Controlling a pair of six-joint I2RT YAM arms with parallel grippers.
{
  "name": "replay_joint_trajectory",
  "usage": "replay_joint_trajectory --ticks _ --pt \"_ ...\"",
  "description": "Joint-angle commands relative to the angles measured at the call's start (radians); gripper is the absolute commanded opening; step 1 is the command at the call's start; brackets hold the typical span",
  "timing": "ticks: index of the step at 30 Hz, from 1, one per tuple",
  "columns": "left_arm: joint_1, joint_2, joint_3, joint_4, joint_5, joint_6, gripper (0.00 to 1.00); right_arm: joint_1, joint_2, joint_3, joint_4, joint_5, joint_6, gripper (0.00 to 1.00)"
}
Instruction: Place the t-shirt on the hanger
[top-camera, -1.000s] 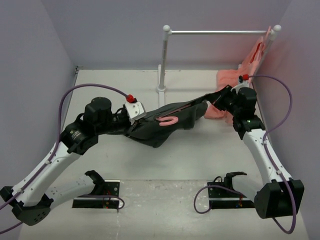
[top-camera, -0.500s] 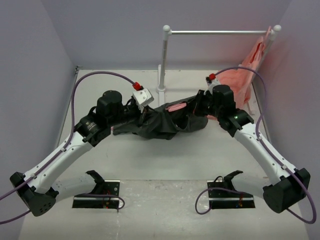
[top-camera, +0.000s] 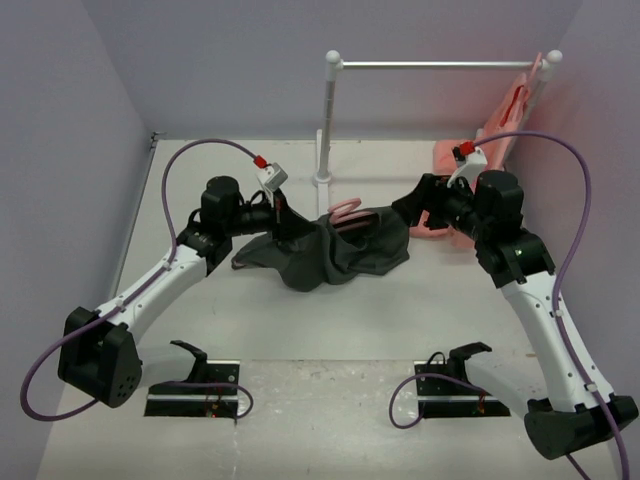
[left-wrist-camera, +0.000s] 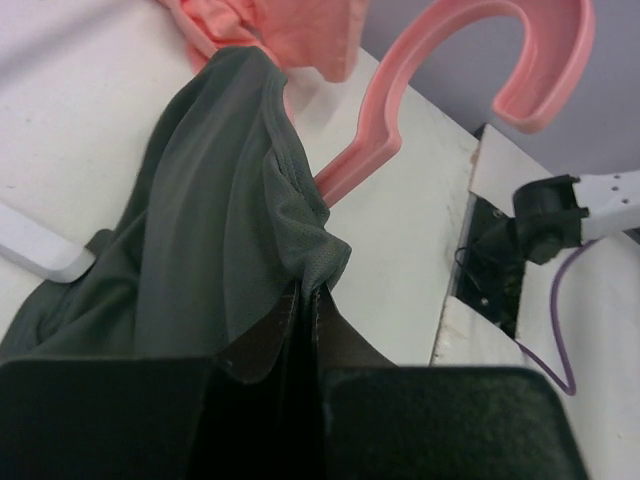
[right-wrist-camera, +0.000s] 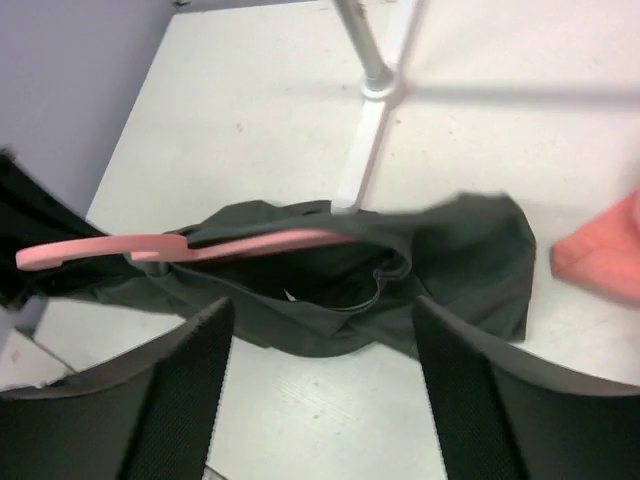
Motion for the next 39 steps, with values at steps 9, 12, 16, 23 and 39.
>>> replay_joint_trajectory --ticks 9,12,16,23,39 --pt "-0.004 0.111 0.024 0.203 0.424 -0.037 0.00 0.011 0.082 -0.119 0.336 -0.794 -0.338 0.99" --pt "-0.004 0.129 0.031 0.203 0.438 -0.041 0.00 0.078 0.090 -0.113 0.363 -0.815 -0.383 0.99" --pt "-0.005 0.143 0.050 0.172 0.433 -0.043 0.00 0.156 0.140 -0.064 0.364 -0.777 -0.417 0.89" --pt "-0.003 0.120 0.138 0.030 0.289 -0.013 0.18 0.163 0.198 -0.034 0.406 -0.702 -0.411 0.00" --pt "-0.004 -0.537 -0.175 -0.059 -0.607 0.081 1.00 0.150 0.140 0.073 0.314 -0.573 -0.285 0.00"
